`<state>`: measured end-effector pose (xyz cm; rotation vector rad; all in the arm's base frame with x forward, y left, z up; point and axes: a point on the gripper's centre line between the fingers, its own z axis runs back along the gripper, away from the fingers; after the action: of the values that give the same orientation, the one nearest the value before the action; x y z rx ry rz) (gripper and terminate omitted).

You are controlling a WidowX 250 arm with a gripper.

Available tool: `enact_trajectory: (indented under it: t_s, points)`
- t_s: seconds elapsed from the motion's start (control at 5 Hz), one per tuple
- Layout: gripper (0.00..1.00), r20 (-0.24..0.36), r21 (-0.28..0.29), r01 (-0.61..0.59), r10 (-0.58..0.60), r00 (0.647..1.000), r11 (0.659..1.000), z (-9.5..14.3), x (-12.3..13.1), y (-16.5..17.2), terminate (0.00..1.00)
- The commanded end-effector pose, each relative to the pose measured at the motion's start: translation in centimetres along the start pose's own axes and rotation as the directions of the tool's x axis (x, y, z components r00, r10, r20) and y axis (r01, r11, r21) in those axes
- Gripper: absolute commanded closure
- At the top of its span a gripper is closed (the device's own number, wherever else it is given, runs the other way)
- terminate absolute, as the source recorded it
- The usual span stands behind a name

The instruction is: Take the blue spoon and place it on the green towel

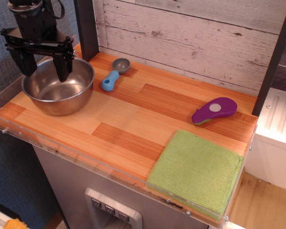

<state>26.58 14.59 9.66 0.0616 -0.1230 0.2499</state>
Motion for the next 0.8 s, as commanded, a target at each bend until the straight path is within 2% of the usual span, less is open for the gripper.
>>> enact_trajectory:
  t_s: [0.0, 0.6]
  points:
    - [0.0, 0.0, 0.0, 0.0, 0.0, 1.0, 1.0, 0.0, 0.0, 0.0, 0.0]
    - [0.0, 0.091, -0.026, 0.012, -0.01, 0.996, 1.0, 2.6, 7.9, -2.9, 0.0]
